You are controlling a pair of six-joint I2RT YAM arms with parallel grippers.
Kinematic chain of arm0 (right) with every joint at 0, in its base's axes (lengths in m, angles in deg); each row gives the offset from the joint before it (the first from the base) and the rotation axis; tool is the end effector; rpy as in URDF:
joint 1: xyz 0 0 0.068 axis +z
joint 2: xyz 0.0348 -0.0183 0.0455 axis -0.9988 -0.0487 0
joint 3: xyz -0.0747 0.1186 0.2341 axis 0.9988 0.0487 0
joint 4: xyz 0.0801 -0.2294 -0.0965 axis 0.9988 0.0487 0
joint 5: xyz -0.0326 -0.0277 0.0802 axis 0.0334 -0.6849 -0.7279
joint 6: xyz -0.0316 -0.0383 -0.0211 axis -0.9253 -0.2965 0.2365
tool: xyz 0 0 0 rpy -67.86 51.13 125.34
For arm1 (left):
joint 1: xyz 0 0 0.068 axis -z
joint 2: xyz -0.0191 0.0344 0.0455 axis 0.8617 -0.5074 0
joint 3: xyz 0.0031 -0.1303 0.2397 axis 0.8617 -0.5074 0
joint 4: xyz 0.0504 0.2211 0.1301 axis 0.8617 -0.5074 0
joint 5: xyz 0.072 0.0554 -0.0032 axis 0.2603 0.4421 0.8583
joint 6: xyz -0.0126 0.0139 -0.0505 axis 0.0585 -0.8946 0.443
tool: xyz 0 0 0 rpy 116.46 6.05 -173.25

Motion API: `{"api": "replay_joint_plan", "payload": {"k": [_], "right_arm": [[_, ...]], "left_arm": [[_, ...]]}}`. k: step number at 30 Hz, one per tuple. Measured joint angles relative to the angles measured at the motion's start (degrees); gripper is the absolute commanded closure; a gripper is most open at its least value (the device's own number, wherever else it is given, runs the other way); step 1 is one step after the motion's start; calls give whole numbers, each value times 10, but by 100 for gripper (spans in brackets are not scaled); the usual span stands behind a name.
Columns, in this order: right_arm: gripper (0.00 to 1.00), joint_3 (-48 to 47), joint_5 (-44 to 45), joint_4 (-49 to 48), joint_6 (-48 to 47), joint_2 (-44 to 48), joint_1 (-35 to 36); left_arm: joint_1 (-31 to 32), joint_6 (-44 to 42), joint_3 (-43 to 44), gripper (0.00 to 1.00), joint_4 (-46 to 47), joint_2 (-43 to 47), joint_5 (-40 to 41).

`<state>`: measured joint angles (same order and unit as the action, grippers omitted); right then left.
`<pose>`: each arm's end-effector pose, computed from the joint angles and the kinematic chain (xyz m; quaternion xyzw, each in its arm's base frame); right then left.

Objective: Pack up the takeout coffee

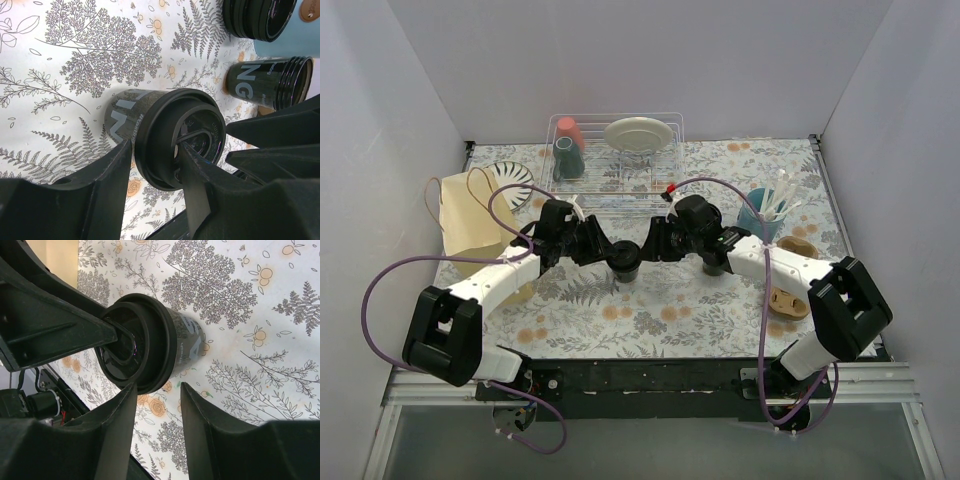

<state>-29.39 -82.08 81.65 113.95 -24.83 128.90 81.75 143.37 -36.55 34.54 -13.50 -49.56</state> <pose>0.2473 0.2303 0.2390 -0.0959 0.8733 0.3663 0.3066 0.2556 -0.1173 0.2125 -0.3650 0.8417 -0.3797 0.1192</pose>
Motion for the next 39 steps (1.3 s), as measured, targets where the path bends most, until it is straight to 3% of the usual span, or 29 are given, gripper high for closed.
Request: {"api": "replay_joint_plan", "payload": {"k": [19, 32, 39], "right_arm": [[75, 63, 2, -113, 63, -10, -1], [78, 104, 30, -180, 74, -8, 3], [73, 111, 31, -200, 63, -8, 3]], "left_arm": [[0, 21, -21, 62, 34, 4, 1], [0, 30, -24, 63, 40, 1, 1], [0, 30, -21, 63, 44, -5, 2]]}}
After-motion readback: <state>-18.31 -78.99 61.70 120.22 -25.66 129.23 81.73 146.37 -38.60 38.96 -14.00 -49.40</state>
